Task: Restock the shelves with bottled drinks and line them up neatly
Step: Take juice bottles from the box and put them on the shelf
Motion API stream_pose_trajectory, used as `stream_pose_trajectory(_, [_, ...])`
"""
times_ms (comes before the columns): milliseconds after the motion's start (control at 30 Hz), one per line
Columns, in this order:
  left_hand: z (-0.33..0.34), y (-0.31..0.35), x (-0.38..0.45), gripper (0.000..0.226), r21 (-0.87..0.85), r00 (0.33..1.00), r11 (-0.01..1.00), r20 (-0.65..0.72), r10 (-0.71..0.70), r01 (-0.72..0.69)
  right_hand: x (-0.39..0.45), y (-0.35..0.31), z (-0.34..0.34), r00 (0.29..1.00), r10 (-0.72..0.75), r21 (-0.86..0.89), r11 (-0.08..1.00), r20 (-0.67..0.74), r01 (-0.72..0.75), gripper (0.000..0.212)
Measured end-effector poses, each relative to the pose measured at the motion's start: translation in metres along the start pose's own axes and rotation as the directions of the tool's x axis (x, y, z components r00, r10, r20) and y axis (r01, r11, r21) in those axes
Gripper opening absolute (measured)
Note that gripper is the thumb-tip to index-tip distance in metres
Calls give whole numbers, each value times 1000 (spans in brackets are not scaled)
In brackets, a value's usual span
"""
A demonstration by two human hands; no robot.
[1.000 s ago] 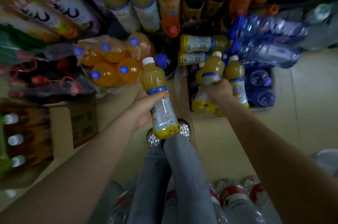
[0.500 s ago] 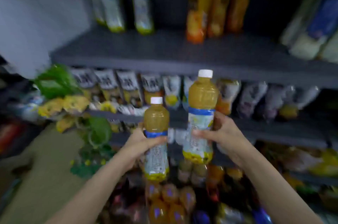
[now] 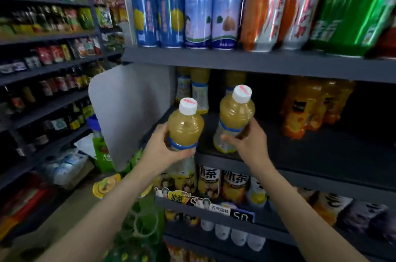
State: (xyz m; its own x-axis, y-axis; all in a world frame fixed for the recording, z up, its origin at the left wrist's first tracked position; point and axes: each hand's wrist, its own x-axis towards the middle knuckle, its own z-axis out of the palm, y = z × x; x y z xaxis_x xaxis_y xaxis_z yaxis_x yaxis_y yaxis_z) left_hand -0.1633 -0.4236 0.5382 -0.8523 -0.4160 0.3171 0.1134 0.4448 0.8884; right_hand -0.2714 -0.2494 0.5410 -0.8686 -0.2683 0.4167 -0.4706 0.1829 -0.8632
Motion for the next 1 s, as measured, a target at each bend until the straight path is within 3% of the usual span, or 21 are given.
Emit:
stream_pose_trajectory(267, [-2,8,52,49,-14,998,1000,-61,-21,20,68,9,32,966,228,-114,970,118,-215,59])
stream_pose_trajectory(400, [7,0,77,52,-61,990,997,-130,-54,46,62,16,34,963,239,-245,948,127,-203,67])
stream_pose_trajectory(533, [18,-2,91,44,-117,981,993,-189,-51,29,56,19,31,968,222,-272,944,112,-186,57])
stream_pose_trajectory(667, [24,-6,110,49,9,984,996,-160,-82,84,63,27,41,975,203,-306,937,87,-167,66])
stream_pose_trajectory(800, [32,-25,110,61,194,973,958,-141,-184,210,63,38,57,981,180,-323,935,77,-146,56])
stream_pose_trajectory(900, [41,-41,92,66,337,949,890,-182,-259,307,73,38,69,990,136,-348,930,33,-117,55])
stream_pose_trajectory(1000, [47,-48,83,70,383,945,870,-225,-238,310,87,32,80,993,116,-361,927,21,-101,54])
